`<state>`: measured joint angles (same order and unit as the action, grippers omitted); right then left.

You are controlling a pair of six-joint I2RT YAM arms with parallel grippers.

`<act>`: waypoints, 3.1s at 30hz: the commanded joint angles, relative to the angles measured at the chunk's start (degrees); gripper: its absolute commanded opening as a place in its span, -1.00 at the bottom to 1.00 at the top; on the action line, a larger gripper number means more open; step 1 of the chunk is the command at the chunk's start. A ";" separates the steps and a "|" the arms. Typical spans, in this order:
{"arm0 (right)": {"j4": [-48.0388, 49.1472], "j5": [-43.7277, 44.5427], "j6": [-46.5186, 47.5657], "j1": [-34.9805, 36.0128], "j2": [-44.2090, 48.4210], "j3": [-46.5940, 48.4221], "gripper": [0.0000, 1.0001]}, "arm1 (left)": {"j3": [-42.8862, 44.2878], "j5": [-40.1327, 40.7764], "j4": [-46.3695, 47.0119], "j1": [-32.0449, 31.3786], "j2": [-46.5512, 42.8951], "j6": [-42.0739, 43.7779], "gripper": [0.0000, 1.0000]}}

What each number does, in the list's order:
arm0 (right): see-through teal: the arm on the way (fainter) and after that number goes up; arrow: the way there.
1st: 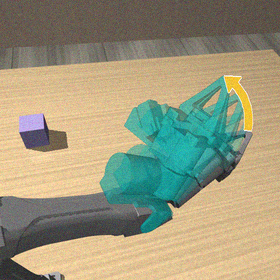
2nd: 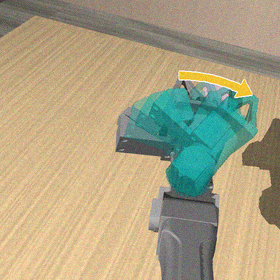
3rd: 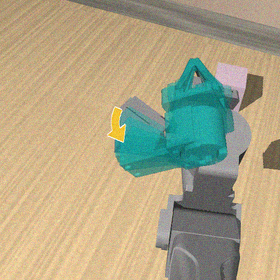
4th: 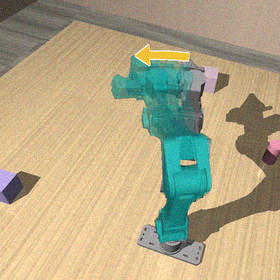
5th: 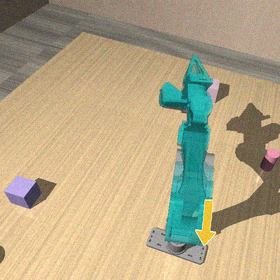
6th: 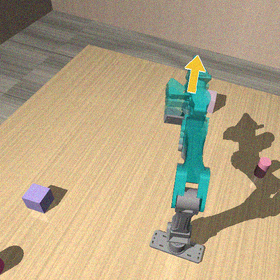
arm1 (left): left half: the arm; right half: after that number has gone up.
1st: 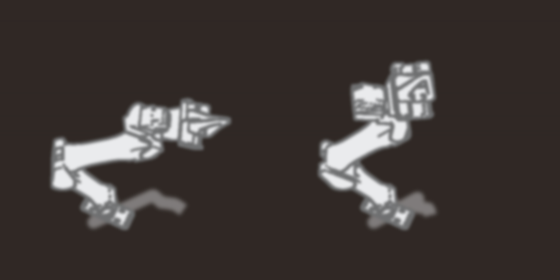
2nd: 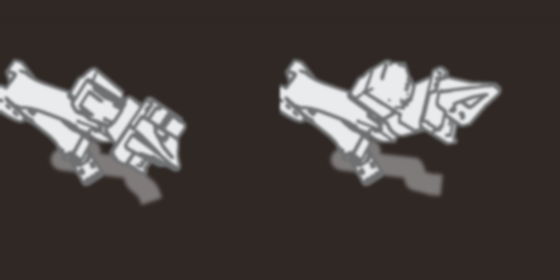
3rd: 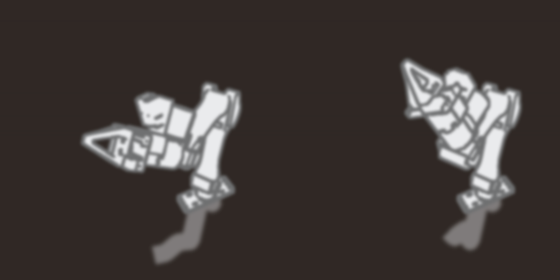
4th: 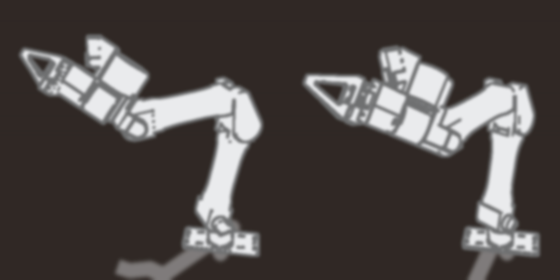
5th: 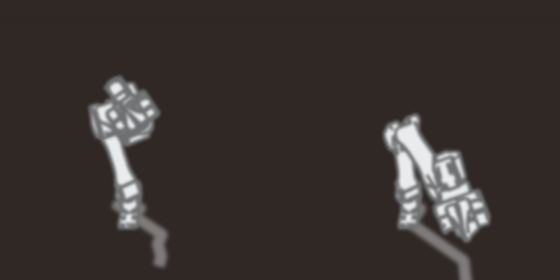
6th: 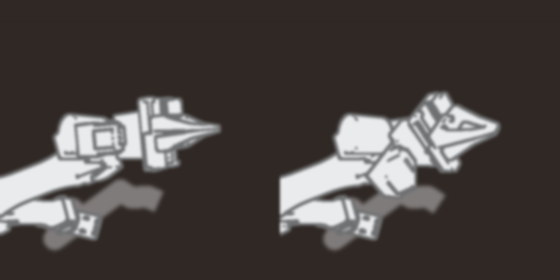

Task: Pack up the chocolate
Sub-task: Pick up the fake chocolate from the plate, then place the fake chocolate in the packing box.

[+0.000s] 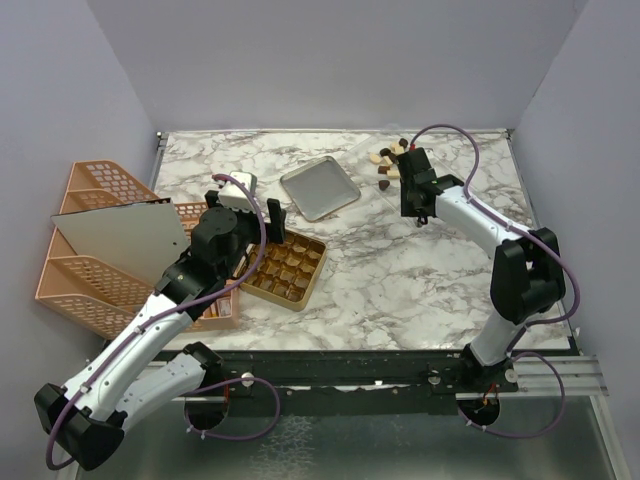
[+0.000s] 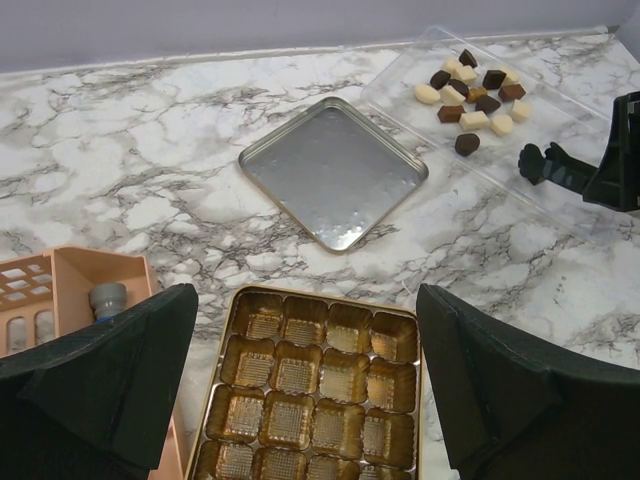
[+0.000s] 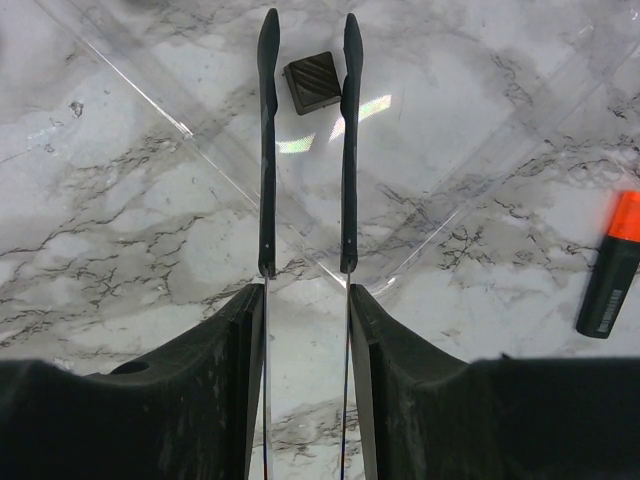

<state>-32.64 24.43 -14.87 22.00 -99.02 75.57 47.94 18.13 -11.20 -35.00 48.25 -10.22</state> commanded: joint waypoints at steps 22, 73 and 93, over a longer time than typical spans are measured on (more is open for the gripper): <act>-3.09 -4.39 0.94 -0.38 1.11 2.34 -0.47 | -1.13 7.57 1.45 -0.24 -4.55 0.11 0.98; 4.96 -29.77 -8.36 19.82 10.24 4.29 -0.54 | -4.85 19.68 4.98 -0.15 -15.19 -0.48 0.98; 6.74 -33.27 -9.25 26.54 -3.78 13.97 -0.53 | -5.84 21.44 6.01 -0.15 -17.83 -0.46 0.98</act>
<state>-27.73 -6.48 -23.27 47.46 -100.64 87.46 42.68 37.91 -6.33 -35.00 31.16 -10.33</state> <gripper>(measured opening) 0.295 0.990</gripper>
